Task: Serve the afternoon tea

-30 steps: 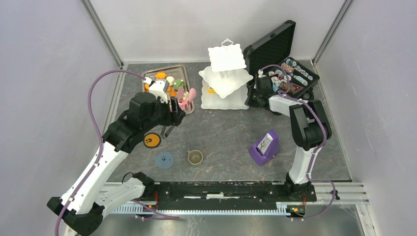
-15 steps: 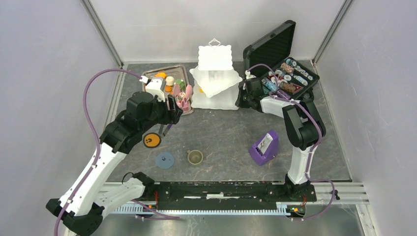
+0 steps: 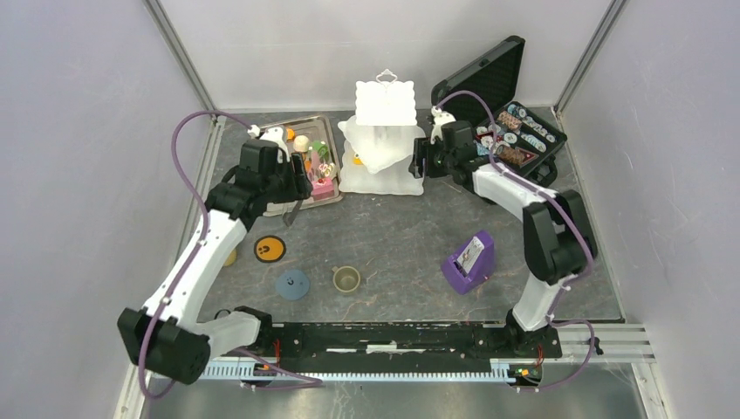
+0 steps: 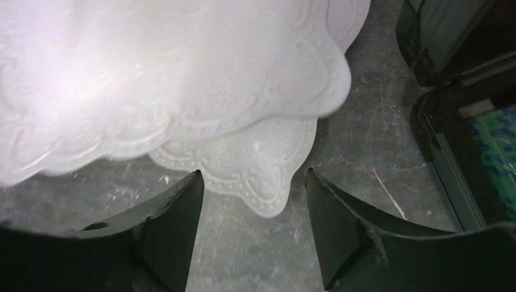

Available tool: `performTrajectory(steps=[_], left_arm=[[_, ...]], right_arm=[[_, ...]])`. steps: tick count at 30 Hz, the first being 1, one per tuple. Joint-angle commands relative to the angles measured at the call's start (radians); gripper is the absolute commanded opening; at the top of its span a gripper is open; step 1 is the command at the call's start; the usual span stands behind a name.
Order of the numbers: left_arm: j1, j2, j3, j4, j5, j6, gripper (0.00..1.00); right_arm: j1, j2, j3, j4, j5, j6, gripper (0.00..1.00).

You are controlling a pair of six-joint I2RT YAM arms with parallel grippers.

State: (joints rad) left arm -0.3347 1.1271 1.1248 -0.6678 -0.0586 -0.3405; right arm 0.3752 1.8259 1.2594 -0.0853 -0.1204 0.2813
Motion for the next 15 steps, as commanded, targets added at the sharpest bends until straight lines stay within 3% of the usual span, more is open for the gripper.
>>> performTrajectory(steps=[1, 15], left_arm=[[0.05, 0.08, 0.023, 0.042, 0.126, -0.06, 0.64], [0.051, 0.319, 0.087, 0.03, 0.094, -0.133, 0.64]], right_arm=[[0.005, -0.159, -0.094, 0.046, -0.035, -0.046, 0.7], [0.004, -0.374, -0.369, 0.113, -0.065, -0.047, 0.79]])
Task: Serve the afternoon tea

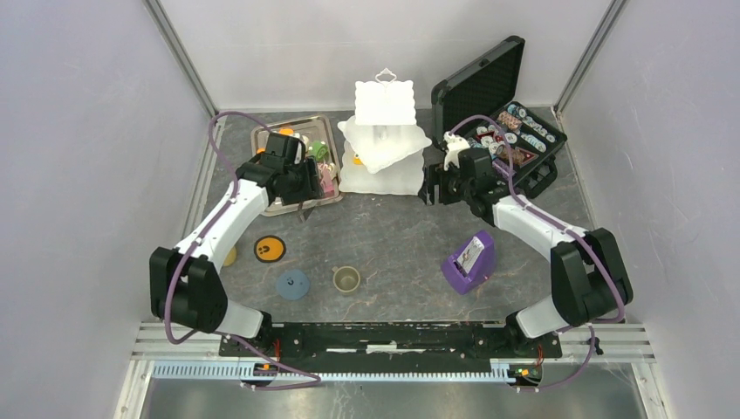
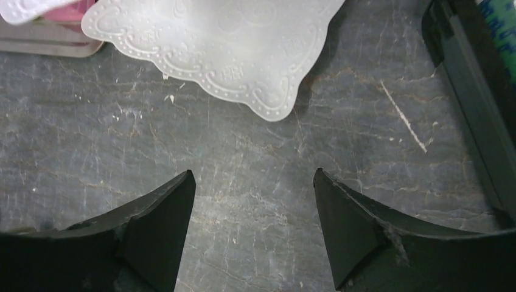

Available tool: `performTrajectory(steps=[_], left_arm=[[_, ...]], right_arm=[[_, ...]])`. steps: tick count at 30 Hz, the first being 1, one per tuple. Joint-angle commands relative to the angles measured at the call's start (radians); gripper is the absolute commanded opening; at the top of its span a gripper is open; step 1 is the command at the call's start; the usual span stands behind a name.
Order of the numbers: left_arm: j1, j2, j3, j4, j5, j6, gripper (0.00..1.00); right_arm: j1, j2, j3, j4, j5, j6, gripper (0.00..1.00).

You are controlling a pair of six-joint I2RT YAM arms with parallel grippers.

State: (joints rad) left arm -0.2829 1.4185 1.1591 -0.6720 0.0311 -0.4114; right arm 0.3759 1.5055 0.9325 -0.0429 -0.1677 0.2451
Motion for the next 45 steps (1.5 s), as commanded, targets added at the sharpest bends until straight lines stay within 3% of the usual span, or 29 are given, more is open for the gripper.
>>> performTrajectory(steps=[1, 10, 21, 29, 39, 45], left_arm=[[-0.001, 0.034, 0.054, 0.034, -0.007, -0.063, 0.64], [-0.001, 0.057, 0.071, 0.031, -0.09, -0.056, 0.68], [-0.001, 0.103, 0.092, 0.028, -0.104, -0.03, 0.74], [0.01, 0.136, 0.136, 0.022, -0.12, -0.01, 0.63], [0.011, 0.122, 0.108, -0.015, -0.144, 0.024, 0.62], [0.011, 0.067, -0.02, -0.026, -0.196, -0.003, 0.64]], right_arm=[[0.003, -0.06, -0.053, 0.076, -0.018, -0.014, 0.8], [0.004, -0.076, -0.081, 0.11, -0.018, -0.032, 0.88], [0.003, -0.055, -0.088, 0.136, -0.025, -0.032, 0.89], [0.003, -0.053, -0.095, 0.142, -0.031, -0.029, 0.89], [0.004, -0.046, -0.106, 0.159, -0.046, -0.024, 0.89], [0.003, -0.041, -0.115, 0.175, -0.058, -0.018, 0.89]])
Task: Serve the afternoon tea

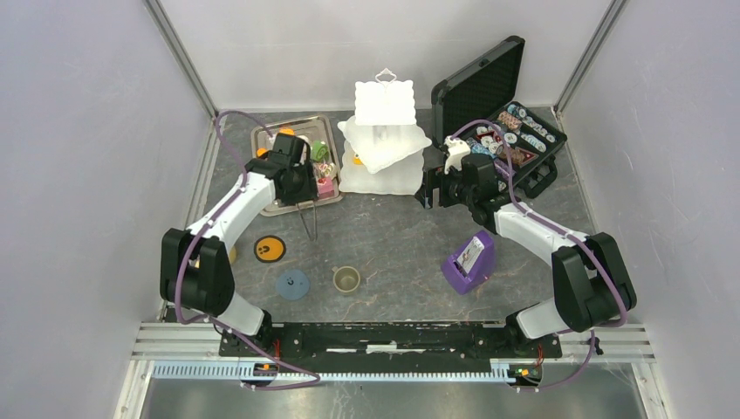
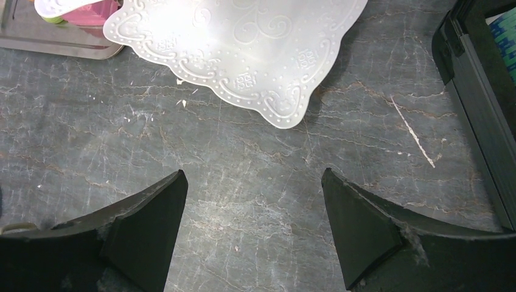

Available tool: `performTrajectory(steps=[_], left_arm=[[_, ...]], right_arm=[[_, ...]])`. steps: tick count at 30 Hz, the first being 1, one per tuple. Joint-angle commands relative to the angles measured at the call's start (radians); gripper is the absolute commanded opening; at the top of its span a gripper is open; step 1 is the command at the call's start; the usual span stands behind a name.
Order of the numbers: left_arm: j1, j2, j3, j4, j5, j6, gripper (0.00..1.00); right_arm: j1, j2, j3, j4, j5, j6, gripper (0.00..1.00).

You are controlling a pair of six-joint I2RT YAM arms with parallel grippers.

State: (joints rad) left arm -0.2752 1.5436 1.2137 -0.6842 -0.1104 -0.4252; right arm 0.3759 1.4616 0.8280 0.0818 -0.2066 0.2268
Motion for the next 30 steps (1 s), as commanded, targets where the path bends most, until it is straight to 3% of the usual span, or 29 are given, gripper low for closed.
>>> performTrajectory(steps=[1, 7, 16, 19, 25, 30], left_arm=[[0.004, -0.07, -0.097, -0.005, -0.059, -0.01, 0.65], [0.005, -0.07, -0.184, 0.072, -0.088, -0.096, 0.67], [0.009, 0.068, -0.159, 0.162, -0.204, -0.104, 0.72], [0.008, 0.075, -0.174, 0.188, -0.223, -0.111, 0.77], [0.003, 0.009, -0.282, 0.291, -0.227, -0.139, 0.99], [-0.064, -0.078, -0.389, 0.374, -0.293, -0.177, 1.0]], right_arm=[[0.003, 0.004, -0.011, 0.052, -0.025, 0.001, 0.89], [0.004, 0.006, -0.019, 0.061, -0.04, 0.008, 0.89], [0.007, -0.001, -0.042, 0.091, -0.066, 0.024, 0.89], [0.014, -0.005, -0.048, 0.098, -0.074, 0.028, 0.89], [0.035, -0.008, -0.059, 0.116, -0.084, 0.036, 0.89], [0.049, -0.026, -0.067, 0.121, -0.08, 0.035, 0.89]])
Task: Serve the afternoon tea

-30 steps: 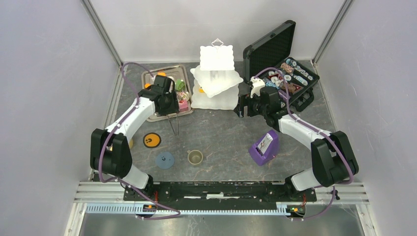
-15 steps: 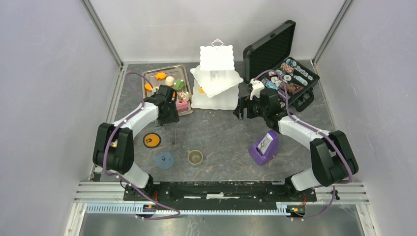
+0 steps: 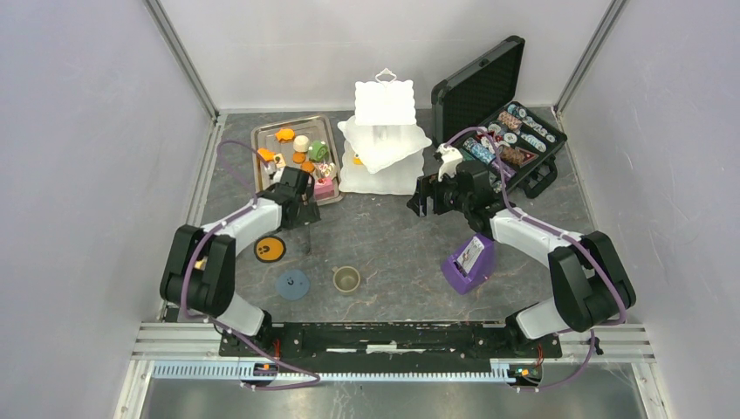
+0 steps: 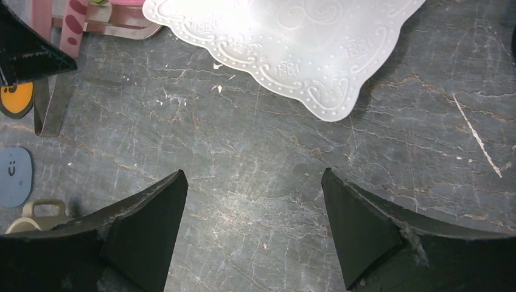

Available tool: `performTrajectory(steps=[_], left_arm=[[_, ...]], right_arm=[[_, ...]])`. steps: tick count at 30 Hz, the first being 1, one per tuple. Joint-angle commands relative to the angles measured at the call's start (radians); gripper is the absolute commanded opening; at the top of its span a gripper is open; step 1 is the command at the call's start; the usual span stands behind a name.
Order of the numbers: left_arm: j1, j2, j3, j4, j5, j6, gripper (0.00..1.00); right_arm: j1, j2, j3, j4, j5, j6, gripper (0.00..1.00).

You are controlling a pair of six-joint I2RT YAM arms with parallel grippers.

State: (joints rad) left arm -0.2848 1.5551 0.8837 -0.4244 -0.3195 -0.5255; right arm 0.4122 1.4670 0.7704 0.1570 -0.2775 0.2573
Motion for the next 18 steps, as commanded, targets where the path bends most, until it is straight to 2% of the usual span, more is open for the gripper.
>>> performTrajectory(steps=[1, 6, 10, 16, 18], left_arm=[[-0.077, -0.104, -0.083, 0.129, -0.12, -0.089, 1.0], [-0.164, -0.135, -0.196, 0.223, -0.258, -0.177, 0.96], [-0.168, -0.123, -0.241, 0.28, -0.289, -0.218, 0.92], [-0.168, -0.1, -0.295, 0.419, -0.311, -0.199, 0.86], [-0.168, -0.079, -0.29, 0.42, -0.305, -0.207, 0.84]], right_arm=[[0.016, -0.036, -0.012, 0.048, -0.007, 0.005, 0.89], [0.032, -0.05, -0.028, 0.06, -0.005, 0.007, 0.89], [0.048, -0.068, -0.034, 0.062, 0.0, 0.007, 0.89], [0.071, -0.081, -0.044, 0.069, 0.013, 0.007, 0.89], [0.078, -0.08, -0.045, 0.066, 0.014, 0.005, 0.89]])
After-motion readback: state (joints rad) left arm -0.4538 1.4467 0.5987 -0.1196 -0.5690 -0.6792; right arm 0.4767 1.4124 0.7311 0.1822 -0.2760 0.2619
